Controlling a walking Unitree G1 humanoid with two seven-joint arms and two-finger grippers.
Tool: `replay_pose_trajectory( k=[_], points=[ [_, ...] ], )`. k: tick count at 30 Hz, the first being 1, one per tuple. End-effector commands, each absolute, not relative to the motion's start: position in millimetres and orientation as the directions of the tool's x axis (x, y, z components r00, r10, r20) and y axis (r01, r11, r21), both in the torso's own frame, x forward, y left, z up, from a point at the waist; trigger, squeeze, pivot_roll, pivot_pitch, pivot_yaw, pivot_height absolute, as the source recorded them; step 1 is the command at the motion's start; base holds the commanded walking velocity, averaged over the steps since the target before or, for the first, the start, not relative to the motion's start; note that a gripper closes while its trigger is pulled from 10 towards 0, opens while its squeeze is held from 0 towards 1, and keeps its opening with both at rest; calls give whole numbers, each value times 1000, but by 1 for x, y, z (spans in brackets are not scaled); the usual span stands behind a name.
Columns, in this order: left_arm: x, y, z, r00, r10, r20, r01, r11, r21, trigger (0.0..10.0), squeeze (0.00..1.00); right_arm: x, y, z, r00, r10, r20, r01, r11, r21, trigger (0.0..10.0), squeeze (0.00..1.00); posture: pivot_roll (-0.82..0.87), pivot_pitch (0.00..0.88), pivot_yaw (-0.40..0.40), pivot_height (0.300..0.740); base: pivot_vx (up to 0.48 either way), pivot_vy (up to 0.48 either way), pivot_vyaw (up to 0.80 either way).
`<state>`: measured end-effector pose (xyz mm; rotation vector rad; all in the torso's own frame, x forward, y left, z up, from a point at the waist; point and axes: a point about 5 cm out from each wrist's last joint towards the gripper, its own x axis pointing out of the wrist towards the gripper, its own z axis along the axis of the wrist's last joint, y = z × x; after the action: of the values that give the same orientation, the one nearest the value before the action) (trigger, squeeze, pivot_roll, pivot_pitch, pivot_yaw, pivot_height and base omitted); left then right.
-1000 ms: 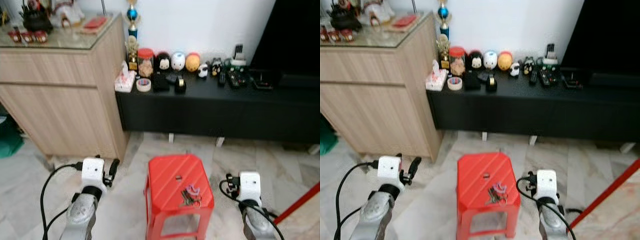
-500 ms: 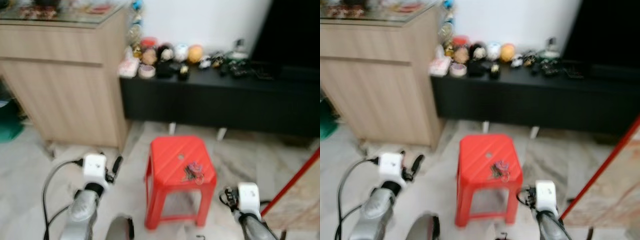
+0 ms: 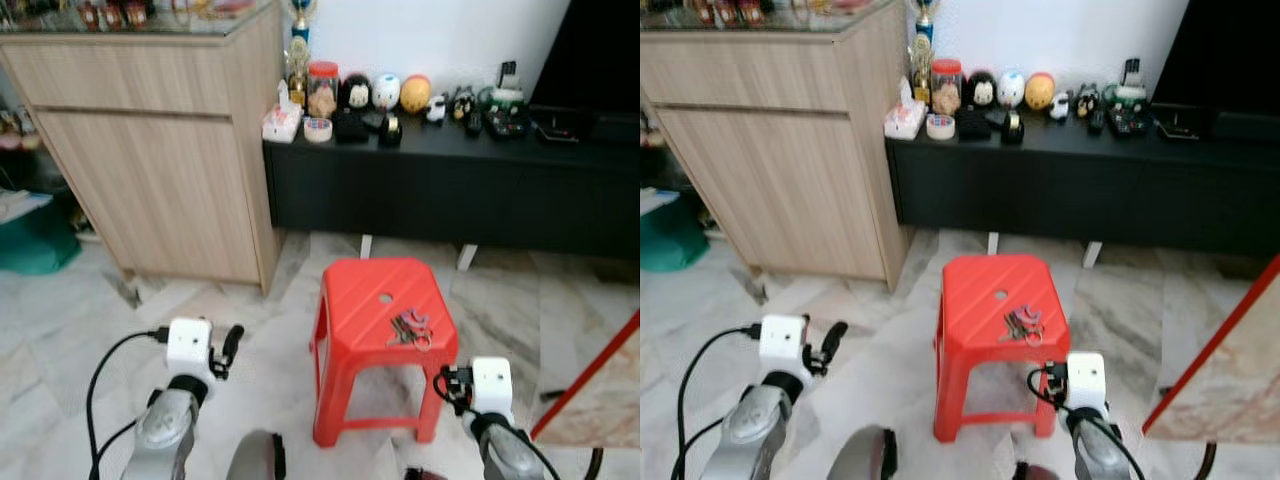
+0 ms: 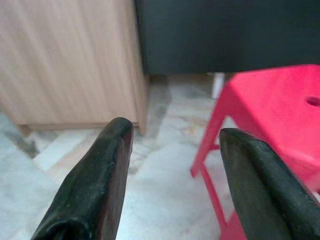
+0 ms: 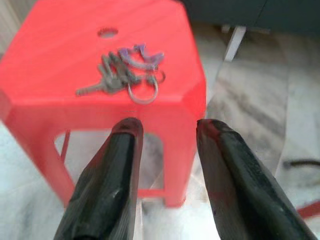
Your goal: Hang keys on a hook
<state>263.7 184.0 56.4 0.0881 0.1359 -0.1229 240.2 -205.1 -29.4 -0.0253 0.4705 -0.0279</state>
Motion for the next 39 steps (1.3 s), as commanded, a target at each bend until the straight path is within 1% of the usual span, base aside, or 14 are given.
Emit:
replay_pose_trajectory(
  k=[1,6,9,15,19,21,27,33,39],
  points=[
    [268,176,61,979,-157,-134,170,981,95,10000,0,241,-206,-29,890,-32,-455,23,999,-26,10000,0,60,0,-45,625,296,0,0],
    [269,173,62,975,-176,-139,192,975,110,10000,0,241,-204,-30,889,-25,-456,19,1000,-18,10000,0,58,0,-40,625,304,0,0],
    [267,171,61,964,-215,-157,237,962,137,10000,0,241,-203,-30,888,-28,-458,31,1000,-2,10000,0,61,0,-31,625,312,0,0],
    [268,173,62,963,-216,-161,240,960,147,10000,0,243,-199,-30,891,-16,-455,19,1000,2,10000,0,60,0,-22,625,324,0,0],
    [269,172,65,960,-231,-157,255,954,160,10000,0,243,-194,-29,896,-2,-443,6,1000,9,10000,0,57,0,-14,625,357,0,778],
    [270,170,67,959,-240,-152,264,950,164,10000,0,243,-195,-30,894,-17,-448,32,999,27,10000,0,52,0,-7,625,362,0,0],
    [273,168,67,952,-263,-160,289,942,173,10000,0,243,-196,-31,893,-11,-451,23,999,22,10000,0,49,0,-2,625,340,0,0],
    [273,166,68,947,-277,-164,304,937,175,10000,0,242,-196,-32,888,-3,-461,19,999,29,10000,0,51,0,-2,625,0,0,0],
    [274,162,69,943,-288,-164,315,933,173,10000,0,242,-187,-36,858,87,-506,-72,996,48,10000,0,51,0,-7,625,0,0,0]
  ],
)
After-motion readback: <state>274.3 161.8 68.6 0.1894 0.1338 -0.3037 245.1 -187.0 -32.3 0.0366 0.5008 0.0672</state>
